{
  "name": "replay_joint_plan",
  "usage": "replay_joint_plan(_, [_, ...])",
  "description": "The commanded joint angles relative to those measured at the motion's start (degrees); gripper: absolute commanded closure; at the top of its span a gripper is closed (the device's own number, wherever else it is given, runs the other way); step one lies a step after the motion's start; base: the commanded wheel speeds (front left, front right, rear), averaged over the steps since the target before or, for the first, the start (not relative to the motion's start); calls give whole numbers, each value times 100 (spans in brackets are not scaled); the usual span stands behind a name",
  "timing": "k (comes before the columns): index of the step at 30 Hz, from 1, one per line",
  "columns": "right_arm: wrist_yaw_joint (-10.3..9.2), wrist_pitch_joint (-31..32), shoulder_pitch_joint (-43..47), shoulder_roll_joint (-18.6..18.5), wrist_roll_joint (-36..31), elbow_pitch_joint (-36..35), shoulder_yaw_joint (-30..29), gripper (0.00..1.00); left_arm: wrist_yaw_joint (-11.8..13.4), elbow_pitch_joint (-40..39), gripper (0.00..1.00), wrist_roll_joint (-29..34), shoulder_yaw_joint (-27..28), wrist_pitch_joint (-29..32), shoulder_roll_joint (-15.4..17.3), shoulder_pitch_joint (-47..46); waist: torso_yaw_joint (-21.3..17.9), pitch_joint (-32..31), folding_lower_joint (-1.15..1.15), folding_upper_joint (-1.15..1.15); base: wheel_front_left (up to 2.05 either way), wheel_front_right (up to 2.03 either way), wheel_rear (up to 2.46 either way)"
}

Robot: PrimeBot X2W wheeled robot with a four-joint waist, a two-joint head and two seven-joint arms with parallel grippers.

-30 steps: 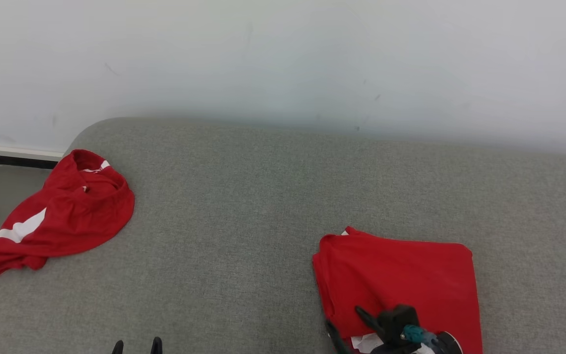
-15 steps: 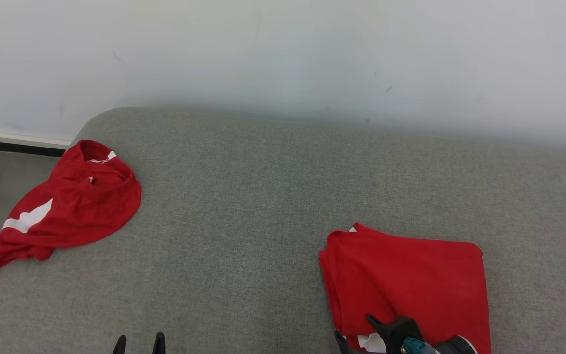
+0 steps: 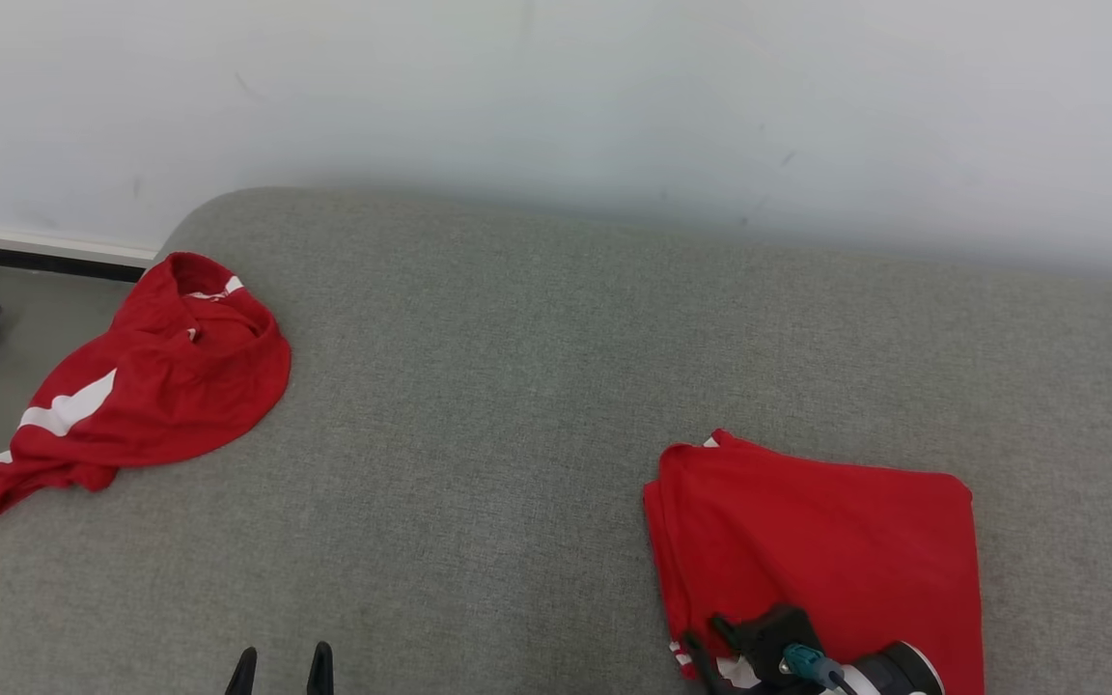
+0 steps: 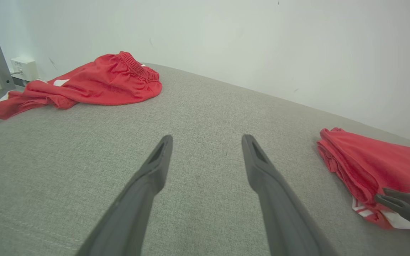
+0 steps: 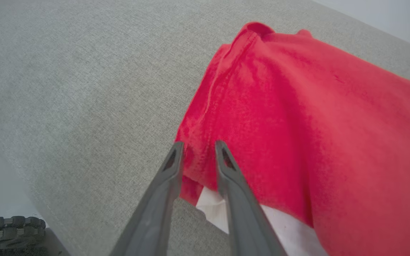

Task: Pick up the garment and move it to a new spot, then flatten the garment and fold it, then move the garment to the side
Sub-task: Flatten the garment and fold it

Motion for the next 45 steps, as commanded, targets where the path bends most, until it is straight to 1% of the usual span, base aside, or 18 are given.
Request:
replay_joint_plan(1, [-15,-25,-39,-3,-28,31,-4,63,4,4,0,-60,4,-17,-5,-46,18,11,0,0,0,0,0])
replay_joint_plan(2, [-15,-35,-62,-3,-20,60,-5,80,4,7,0,-63,7,-17,-5,-42,26,14,0,0,0,0,0])
replay_joint_plan(3, [-15,-40,-78,-3,-13,80,-4,91,4,9,0,-64,9,-17,-7,-41,32,16,0,0,0,0,0])
replay_joint_plan(4, [-15,-45,-82,-3,3,93,-1,100,4,9,0,-63,12,-17,-8,-37,35,15,0,0,0,0,0])
replay_joint_plan(11, [-15,-18,-29,-3,252,111,207,100,4,8,0,-48,29,-17,-27,10,11,0,0,0,0,0,0])
replay_joint_plan(21, [-15,215,145,-5,585,23,579,100,4,37,0,-48,35,-17,-29,34,-69,-34,0,0,0,0,0])
replay_joint_plan(22, [-15,156,149,-2,590,-14,597,57,4,43,0,-47,35,-17,-31,31,-82,-37,0,0,0,0,0])
replay_joint_plan(23, [-15,113,152,-2,626,-36,589,0,4,47,0,-47,42,-17,-31,29,-97,-43,0,0,0,0,0])
replay_joint_plan(33, [-15,-168,240,-4,940,-446,221,0,4,55,0,-1,162,-17,-45,116,-334,-213,0,0,0,0,0])
replay_joint_plan(39, [-15,-386,376,-4,822,-866,-432,0,4,-9,0,20,262,-17,-67,201,-629,-302,0,0,0,0,0])
replay_joint_plan(45, [-15,-678,493,-2,582,-1003,-1142,0,5,-33,0,23,362,-17,-99,164,-917,-362,0,0,0,0,0])
